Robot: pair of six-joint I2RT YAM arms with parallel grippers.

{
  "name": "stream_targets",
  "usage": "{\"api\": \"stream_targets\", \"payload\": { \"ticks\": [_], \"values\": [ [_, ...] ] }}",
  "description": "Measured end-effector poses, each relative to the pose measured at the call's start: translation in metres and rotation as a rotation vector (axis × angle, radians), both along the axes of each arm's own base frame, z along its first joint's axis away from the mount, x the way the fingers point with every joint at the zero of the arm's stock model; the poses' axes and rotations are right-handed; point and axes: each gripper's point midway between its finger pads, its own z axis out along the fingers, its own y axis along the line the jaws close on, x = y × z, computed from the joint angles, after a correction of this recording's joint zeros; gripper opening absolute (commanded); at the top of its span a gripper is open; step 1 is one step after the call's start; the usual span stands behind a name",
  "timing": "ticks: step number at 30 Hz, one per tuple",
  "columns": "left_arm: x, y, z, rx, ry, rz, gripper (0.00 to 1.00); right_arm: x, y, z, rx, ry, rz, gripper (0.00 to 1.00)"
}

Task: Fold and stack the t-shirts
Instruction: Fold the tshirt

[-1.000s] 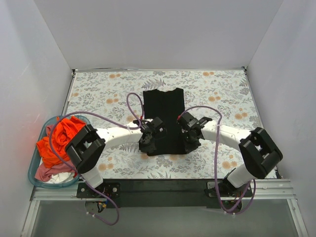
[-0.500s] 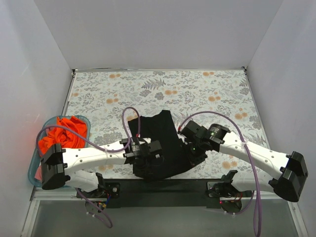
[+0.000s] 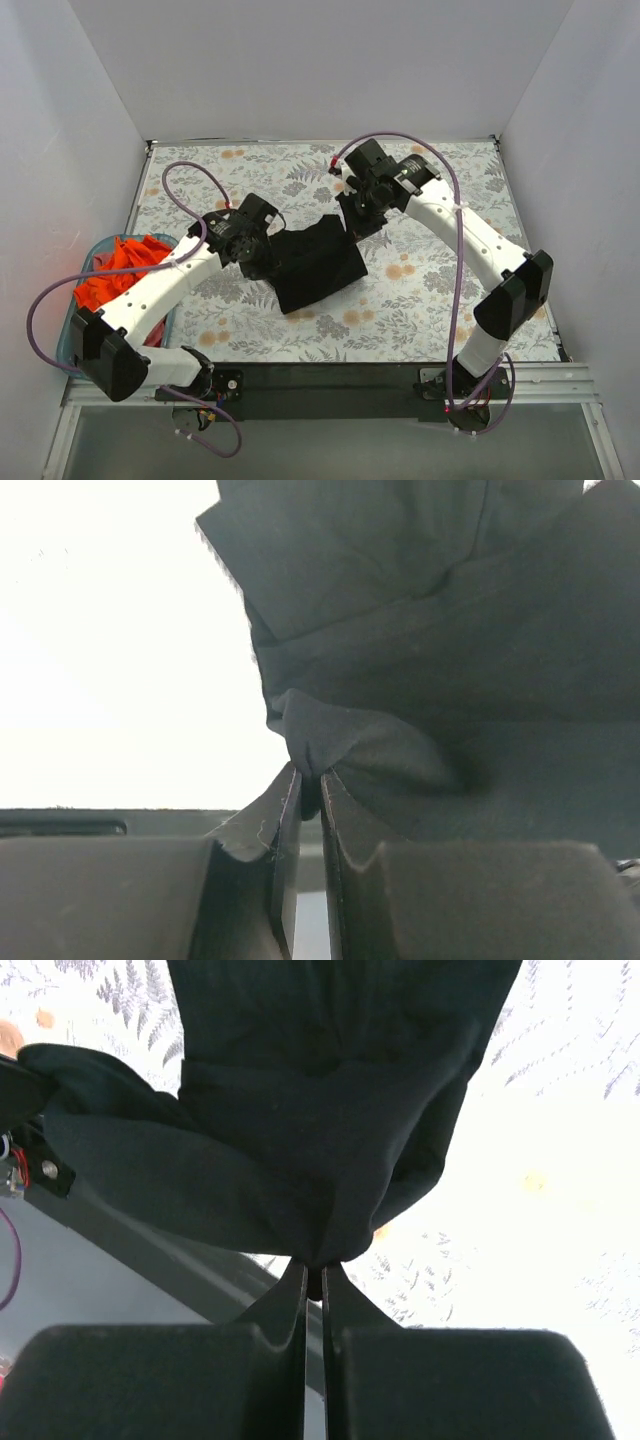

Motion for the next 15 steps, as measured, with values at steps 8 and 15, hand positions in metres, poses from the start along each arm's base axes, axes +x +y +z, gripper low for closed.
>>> {"api": "stream_targets", "payload": {
  "ticks": [8,15],
  "values": [
    [0.058,0.03,-0.012,-0.035,-0.017,0.093,0.0,0.055,0.013,-0.016,0.003,0.034,0.021,0.01],
    [0.112,0.044,-0.039,-0.045,-0.05,0.137,0.0,0.123,0.027,-0.045,0.059,0.053,-0.009,0.01]
  ]
}}
